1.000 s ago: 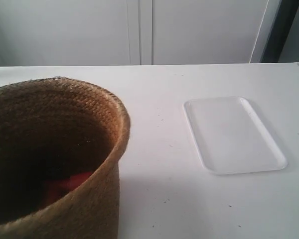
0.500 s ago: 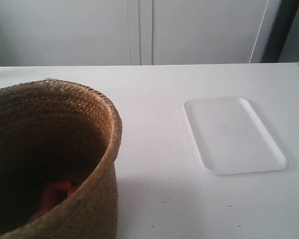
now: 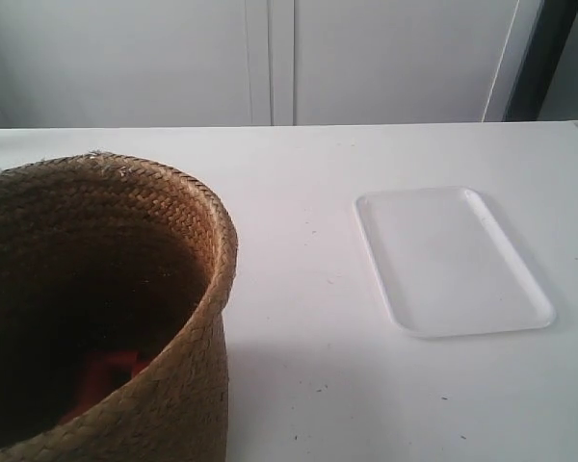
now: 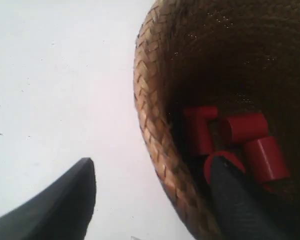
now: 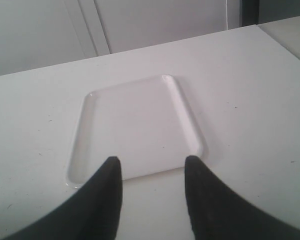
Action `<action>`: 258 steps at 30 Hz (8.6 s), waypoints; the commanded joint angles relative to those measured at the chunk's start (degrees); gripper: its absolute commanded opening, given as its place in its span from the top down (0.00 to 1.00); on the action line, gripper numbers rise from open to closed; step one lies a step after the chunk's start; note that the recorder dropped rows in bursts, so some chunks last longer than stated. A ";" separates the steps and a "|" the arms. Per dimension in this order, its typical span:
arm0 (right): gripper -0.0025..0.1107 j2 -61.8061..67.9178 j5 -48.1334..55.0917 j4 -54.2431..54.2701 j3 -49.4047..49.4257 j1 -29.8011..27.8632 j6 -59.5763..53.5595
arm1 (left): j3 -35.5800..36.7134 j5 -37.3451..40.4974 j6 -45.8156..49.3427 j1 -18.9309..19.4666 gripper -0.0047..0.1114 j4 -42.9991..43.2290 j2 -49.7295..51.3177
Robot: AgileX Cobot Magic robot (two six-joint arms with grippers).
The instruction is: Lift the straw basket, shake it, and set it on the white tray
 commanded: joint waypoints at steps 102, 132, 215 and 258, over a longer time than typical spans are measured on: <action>0.38 69.60 -53.21 -57.00 -36.78 26.66 75.79 | 4.52 -9.53 19.49 -0.02 0.96 -17.23 5.68; 0.98 38.70 -28.18 -34.14 -32.32 31.16 31.69 | 12.03 -14.72 104.18 -0.02 0.96 -96.22 6.31; 0.98 38.31 -12.31 -60.05 -32.07 37.24 61.80 | -1.81 -14.52 72.08 -0.02 0.96 -69.35 12.65; 0.98 44.78 34.14 -34.79 -45.51 37.24 36.14 | -9.74 -12.21 76.21 -2.72 0.96 -84.45 33.19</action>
